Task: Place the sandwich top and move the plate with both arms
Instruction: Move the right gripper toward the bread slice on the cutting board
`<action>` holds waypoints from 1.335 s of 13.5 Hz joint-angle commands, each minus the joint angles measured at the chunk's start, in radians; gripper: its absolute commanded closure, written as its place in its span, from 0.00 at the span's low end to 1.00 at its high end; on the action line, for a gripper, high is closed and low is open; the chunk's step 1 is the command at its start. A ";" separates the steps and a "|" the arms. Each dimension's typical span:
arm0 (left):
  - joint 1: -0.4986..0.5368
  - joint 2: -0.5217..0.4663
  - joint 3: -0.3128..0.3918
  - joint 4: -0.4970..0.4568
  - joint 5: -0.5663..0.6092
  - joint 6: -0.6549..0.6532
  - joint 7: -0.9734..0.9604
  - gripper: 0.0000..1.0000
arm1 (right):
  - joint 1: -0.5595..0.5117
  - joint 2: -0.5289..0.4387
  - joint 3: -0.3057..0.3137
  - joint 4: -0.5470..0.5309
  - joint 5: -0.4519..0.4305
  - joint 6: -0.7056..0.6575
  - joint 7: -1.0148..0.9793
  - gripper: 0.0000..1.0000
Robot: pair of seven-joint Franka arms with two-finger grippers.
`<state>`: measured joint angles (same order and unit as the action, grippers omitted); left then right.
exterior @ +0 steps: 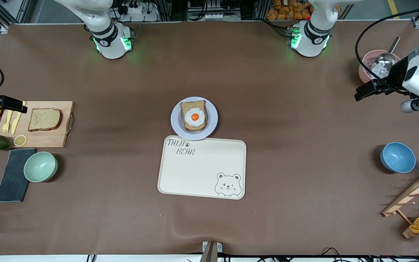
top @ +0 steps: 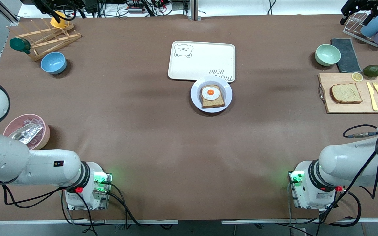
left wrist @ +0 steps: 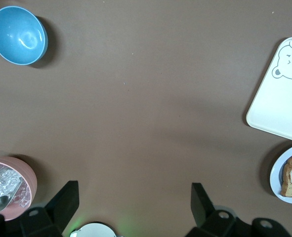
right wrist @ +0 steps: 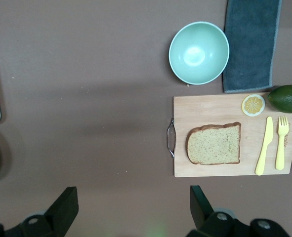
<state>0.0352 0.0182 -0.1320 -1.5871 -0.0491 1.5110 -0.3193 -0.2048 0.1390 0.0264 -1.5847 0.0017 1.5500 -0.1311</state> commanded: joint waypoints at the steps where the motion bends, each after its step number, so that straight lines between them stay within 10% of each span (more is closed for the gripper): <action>1: 0.003 -0.021 -0.006 -0.034 0.015 0.015 -0.017 0.00 | -0.057 0.045 0.013 0.000 0.006 0.002 0.001 0.00; 18: 0.011 -0.021 -0.003 -0.034 0.028 0.017 -0.023 0.00 | -0.179 0.119 0.015 -0.029 0.012 0.098 -0.012 0.00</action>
<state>0.0400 0.0158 -0.1288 -1.6004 -0.0407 1.5154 -0.3207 -0.3480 0.2560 0.0290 -1.6113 0.0041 1.6405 -0.1404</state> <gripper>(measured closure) 0.000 0.000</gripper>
